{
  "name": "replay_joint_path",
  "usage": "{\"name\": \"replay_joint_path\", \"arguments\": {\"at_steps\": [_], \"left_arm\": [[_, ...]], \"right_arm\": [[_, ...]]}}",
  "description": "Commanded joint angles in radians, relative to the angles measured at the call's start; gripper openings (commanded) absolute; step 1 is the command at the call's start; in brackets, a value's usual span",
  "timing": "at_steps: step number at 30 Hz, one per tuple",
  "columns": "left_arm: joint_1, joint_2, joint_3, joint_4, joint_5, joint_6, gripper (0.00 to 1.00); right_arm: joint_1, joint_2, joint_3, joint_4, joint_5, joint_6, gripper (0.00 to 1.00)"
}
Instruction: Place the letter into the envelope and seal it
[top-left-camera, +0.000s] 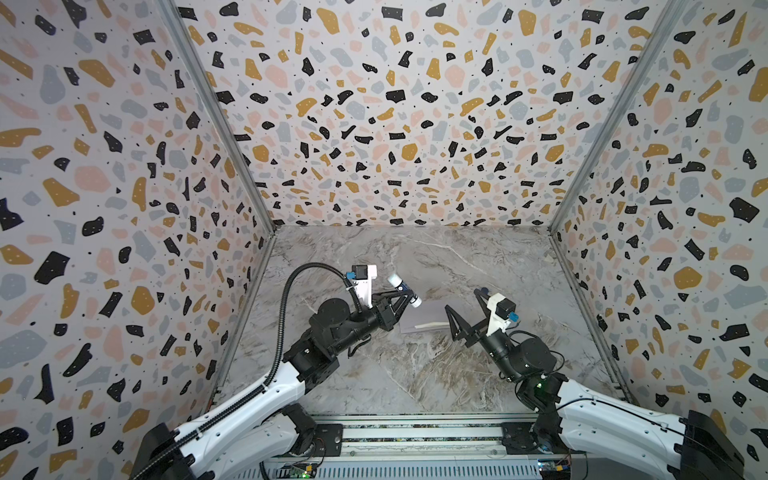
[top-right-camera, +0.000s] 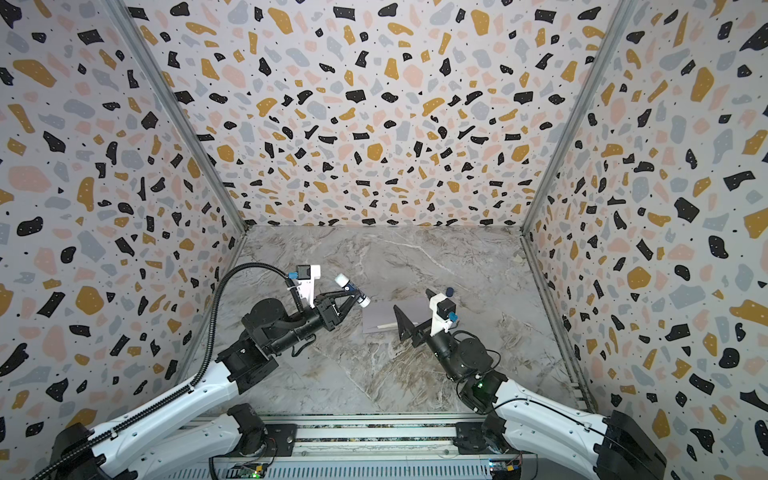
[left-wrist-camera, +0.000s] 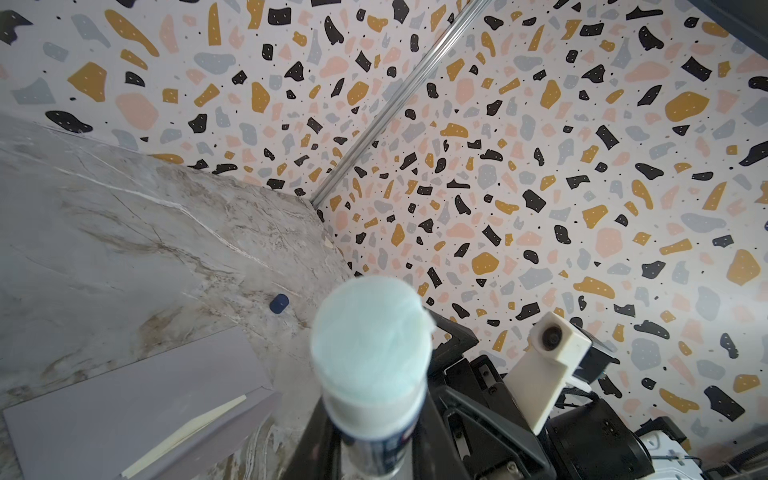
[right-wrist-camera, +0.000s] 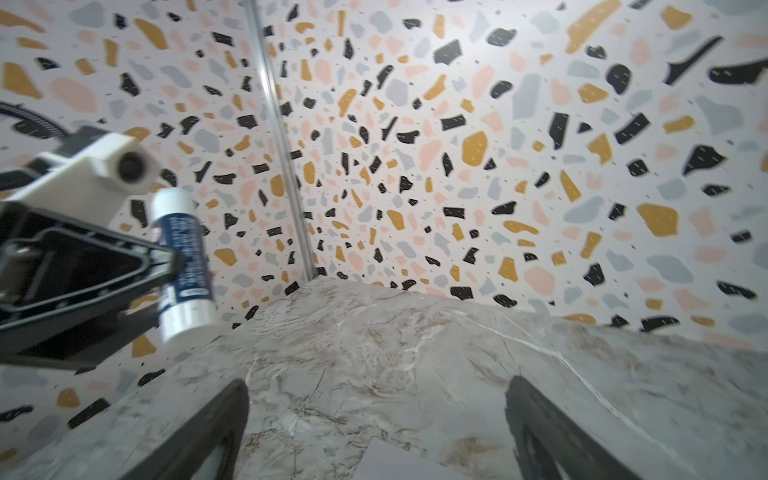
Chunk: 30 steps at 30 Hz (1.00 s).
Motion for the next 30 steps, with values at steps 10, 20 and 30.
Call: {"name": "replay_joint_path", "arguments": {"at_steps": [10, 20, 30], "left_arm": [[0.006, 0.038, 0.031, 0.123, 0.090, -0.141, 0.00], [0.006, 0.051, 0.026, 0.138, 0.112, -0.171, 0.00], [0.006, 0.044, 0.026, 0.145, 0.123, -0.182, 0.00]], "right_arm": [[0.080, 0.152, 0.115, 0.203, -0.140, -0.328, 0.88], [0.098, 0.268, 0.157, 0.305, -0.105, -0.349, 0.69], [0.109, 0.340, 0.180, 0.352, -0.076, -0.354, 0.53]]}}
